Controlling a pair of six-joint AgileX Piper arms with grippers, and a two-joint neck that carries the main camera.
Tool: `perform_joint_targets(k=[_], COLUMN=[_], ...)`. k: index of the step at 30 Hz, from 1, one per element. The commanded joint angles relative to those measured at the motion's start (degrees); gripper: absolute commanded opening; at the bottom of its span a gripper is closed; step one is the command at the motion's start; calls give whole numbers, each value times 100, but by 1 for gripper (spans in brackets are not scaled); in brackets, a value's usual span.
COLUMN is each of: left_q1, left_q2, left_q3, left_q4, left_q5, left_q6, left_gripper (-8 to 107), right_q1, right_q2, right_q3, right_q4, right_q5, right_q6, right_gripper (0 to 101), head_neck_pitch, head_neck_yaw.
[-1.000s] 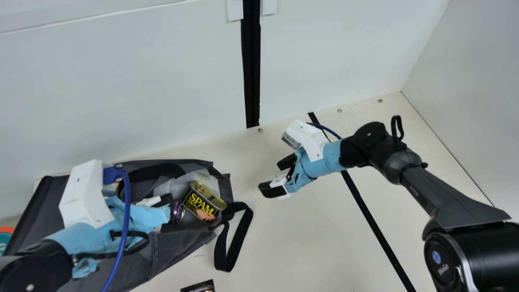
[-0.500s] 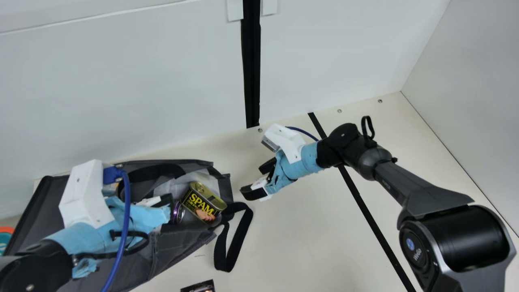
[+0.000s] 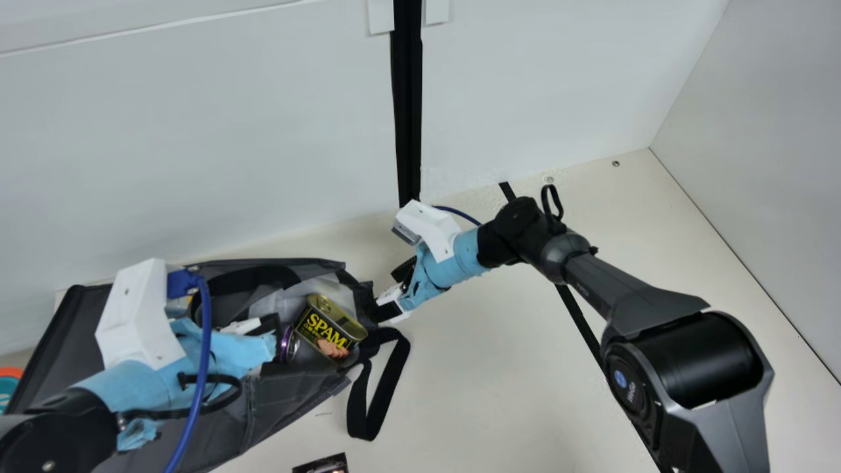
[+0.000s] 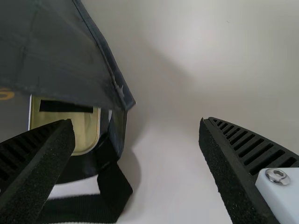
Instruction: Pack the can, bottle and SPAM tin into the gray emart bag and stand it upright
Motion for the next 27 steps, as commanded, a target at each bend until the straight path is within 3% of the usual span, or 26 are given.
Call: perform_joint_targets(k=[1, 16, 27], left_q1=[0, 0, 0], left_q2=[0, 0, 0], left_q3=[0, 0, 0], left_q4=[0, 0, 0], left_q5=[0, 0, 0], left_q6=[0, 0, 0], left_gripper=[-8, -8, -8], right_q1=[65, 544, 641], right_q2=[77, 554, 658], right_q3=[-93, -691, -791], right_q4=[5, 65, 176], right_q5=[-19, -79, 13], right_q6=[42, 355, 412], right_gripper=[95, 95, 22], head_neck_pitch=[-130, -130, -130], head_neck_yaw=[-14, -14, -14])
